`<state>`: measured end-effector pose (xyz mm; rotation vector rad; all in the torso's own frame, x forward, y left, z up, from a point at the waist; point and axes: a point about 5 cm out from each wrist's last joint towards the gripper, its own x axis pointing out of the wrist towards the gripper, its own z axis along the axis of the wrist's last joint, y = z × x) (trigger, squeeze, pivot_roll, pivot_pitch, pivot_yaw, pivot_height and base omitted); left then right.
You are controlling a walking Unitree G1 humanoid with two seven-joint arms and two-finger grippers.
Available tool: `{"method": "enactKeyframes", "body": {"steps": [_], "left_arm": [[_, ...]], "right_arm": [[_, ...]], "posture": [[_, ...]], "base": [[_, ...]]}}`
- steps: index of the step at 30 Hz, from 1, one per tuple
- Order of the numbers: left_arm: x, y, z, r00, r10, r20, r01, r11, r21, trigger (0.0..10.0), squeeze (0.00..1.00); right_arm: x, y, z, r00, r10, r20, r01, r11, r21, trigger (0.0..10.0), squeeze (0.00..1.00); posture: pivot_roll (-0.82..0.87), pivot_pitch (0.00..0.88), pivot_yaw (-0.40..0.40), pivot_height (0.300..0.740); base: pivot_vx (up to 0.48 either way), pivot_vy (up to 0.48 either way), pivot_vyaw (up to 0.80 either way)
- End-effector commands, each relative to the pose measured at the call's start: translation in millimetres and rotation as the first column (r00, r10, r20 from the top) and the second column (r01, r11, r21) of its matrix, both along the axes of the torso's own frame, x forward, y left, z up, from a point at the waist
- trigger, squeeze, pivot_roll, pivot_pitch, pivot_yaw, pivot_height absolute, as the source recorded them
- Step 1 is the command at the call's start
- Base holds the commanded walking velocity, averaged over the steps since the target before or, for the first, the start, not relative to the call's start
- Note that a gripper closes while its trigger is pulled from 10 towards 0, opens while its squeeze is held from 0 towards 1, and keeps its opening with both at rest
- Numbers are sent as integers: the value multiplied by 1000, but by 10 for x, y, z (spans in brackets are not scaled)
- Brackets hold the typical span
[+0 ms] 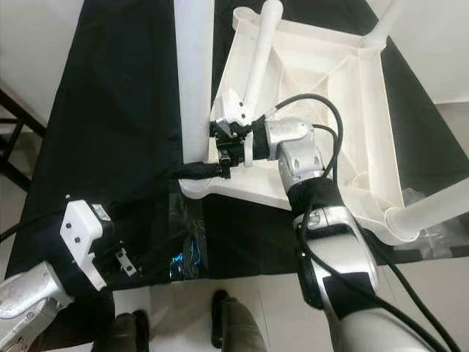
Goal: Building children table
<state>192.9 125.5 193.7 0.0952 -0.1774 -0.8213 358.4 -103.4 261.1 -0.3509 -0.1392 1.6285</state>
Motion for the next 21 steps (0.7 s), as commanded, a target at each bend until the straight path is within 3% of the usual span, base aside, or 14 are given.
{"method": "enactKeyframes", "body": {"steps": [1,11,14,15,17,18,19,20,21], "left_arm": [[-26,-10,-24,1000,-3,-12,3,1000,-5,10000,0],[-22,-17,-27,1000,-6,-11,6,1000,-10,10000,0],[-23,-17,-27,1000,-5,-10,5,1000,-9,10000,0],[-24,-5,-28,1000,-1,-9,1,1000,-7,10000,0],[-24,-5,-28,1000,-1,-9,1,1000,-7,10000,0],[-27,13,-30,1000,4,-9,-4,1000,-4,10000,0],[-27,13,-30,1000,4,-9,-4,1000,-4,10000,0],[-29,36,-28,1000,7,-9,-7,1000,-1,10000,0],[-29,36,-28,1000,7,-9,-7,1000,-1,10000,0]], "right_arm": [[-5,-6,-7,1000,14,1,-15,1000,4,0,0],[-1,-130,-108,1000,3,-10,-4,1000,-8,0,0],[-16,-173,-224,997,-75,26,75,997,-19,0,0],[-31,-173,-335,988,-151,15,151,988,-26,0,0],[-31,-173,-335,988,-151,15,151,988,-26,0,0],[-79,-110,-540,958,-287,10,287,957,-42,0,0],[-79,-110,-540,958,-287,10,287,957,-42,0,0],[-144,39,-818,827,-562,-9,561,826,-51,0,0],[-144,39,-818,827,-562,-9,561,826,-51,0,0]], "posture": [[151,294,-108,740],[140,290,-104,740],[135,292,-118,740],[130,293,-124,740],[130,293,-124,740],[119,289,-126,740],[119,289,-126,740],[109,298,-125,740],[109,298,-125,740]], "base": [[0,0,0],[0,0,0],[0,0,0],[0,0,0],[0,0,0],[0,0,0],[0,0,0],[0,0,0],[0,0,0]]}}
